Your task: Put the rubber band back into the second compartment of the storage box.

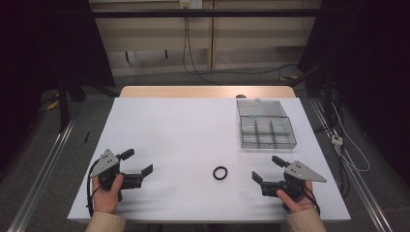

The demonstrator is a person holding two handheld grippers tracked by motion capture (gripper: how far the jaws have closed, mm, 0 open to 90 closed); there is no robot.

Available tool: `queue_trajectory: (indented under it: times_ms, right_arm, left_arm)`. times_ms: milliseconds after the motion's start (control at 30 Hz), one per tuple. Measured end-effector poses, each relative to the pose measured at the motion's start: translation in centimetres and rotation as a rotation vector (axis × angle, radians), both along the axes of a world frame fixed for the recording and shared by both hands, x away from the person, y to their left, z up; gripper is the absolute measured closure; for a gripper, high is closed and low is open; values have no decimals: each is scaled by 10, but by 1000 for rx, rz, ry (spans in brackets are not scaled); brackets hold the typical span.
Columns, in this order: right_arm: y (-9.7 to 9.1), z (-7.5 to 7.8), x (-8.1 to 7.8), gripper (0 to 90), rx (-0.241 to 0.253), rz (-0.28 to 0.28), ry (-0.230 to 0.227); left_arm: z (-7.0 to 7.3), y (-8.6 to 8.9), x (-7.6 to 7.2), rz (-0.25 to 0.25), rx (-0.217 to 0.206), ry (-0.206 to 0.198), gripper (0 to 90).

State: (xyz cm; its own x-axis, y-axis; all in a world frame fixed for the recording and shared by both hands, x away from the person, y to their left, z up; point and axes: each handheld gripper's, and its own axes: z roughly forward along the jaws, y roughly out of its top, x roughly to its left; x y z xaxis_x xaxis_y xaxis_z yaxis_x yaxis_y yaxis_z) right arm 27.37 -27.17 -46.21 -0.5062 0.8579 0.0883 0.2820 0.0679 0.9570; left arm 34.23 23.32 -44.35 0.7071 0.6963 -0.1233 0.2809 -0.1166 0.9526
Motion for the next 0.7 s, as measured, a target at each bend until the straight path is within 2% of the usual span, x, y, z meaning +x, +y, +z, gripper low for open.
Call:
queue_trajectory:
  times_ms: [300, 467, 700]
  right_arm:
    - [9, 2, 9, 35, -19, 24, 25]
    - [22, 5, 22, 47, -38, 50, 40]
    - [37, 6, 31, 91, -62, 69, 63]
  left_arm:
    - [0, 0, 0, -3, 7, -3, 34]
    - [0, 0, 0, -1, 11, -4, 34]
    - [0, -1, 1, -6, 16, -5, 34]
